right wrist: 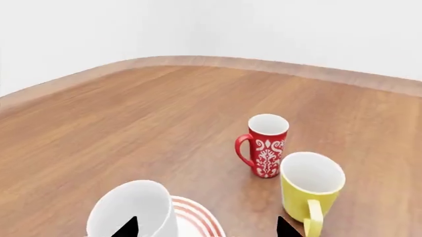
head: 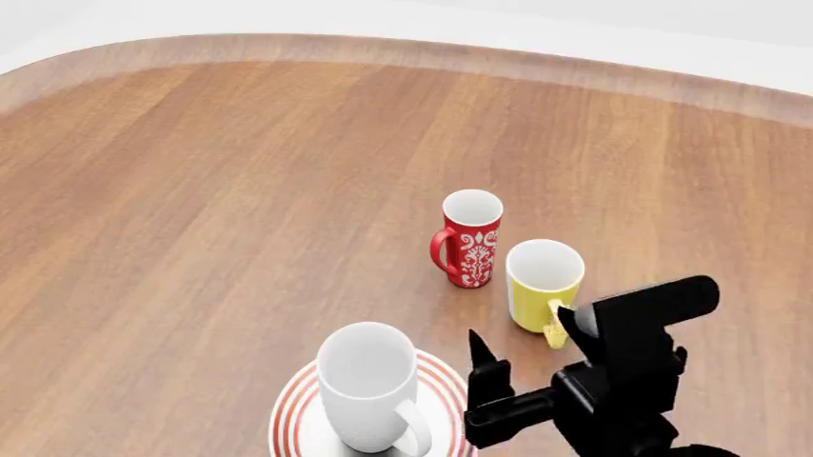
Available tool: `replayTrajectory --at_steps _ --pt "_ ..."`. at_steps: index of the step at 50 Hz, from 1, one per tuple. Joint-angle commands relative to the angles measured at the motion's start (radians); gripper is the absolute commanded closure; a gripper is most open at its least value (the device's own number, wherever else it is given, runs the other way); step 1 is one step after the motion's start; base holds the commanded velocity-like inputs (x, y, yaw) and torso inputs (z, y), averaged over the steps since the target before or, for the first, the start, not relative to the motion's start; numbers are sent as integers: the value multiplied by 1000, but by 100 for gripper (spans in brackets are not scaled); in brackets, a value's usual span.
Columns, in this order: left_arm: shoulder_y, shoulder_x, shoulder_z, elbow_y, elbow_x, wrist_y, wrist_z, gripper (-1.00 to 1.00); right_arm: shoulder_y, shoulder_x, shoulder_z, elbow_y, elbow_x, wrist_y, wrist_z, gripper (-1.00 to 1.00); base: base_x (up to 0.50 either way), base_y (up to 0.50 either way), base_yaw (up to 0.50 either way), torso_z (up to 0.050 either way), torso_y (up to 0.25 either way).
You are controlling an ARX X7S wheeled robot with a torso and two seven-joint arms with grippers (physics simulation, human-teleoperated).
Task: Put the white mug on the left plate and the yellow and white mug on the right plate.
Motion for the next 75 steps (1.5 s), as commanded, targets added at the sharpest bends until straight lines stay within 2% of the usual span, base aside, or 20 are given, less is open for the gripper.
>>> replayTrajectory --at_steps 1,7,15,23,30,47,51,55,58,71,75 --pt "-2 -1 5 -1 -4 6 1 -100 79 -74 74 82 -7 -59 101 -100 0 0 0 0 0" --pt "-5 -2 19 6 3 -2 -3 -100 152 -109 72 188 -39 -78 136 -100 0 0 0 0 0" --pt "4 -7 19 21 -5 1 -2 -100 263 -164 63 433 -124 -180 197 -100 0 0 0 0 0" --pt "-2 -7 21 24 -10 -2 -10 -100 425 -205 9 832 -227 -345 178 -100 0 0 0 0 0" --pt "5 -8 29 24 -7 4 -5 -100 544 -246 -20 1146 -268 -417 144 -100 0 0 0 0 0" --pt "7 -12 32 23 -11 7 -9 -100 543 -249 -31 1158 -277 -413 134 -100 0 0 0 0 0" --pt "-7 -19 29 6 -2 19 1 -100 600 -272 -49 1217 -318 -485 178 -100 0 0 0 0 0" --pt "-6 -18 10 -3 -80 52 28 -100 627 -281 -18 1219 -338 -444 154 -100 0 0 0 0 0" --pt "1 -17 3 0 -81 59 25 -100 638 -285 17 1220 -375 -414 148 -100 0 0 0 0 0" --pt "20 -15 44 7 39 74 27 -100 692 -306 141 1220 -496 -313 152 -100 0 0 0 0 -51" --pt "23 -12 37 7 3 86 31 -100 705 -309 158 1220 -509 -297 158 -100 0 0 0 0 -154"
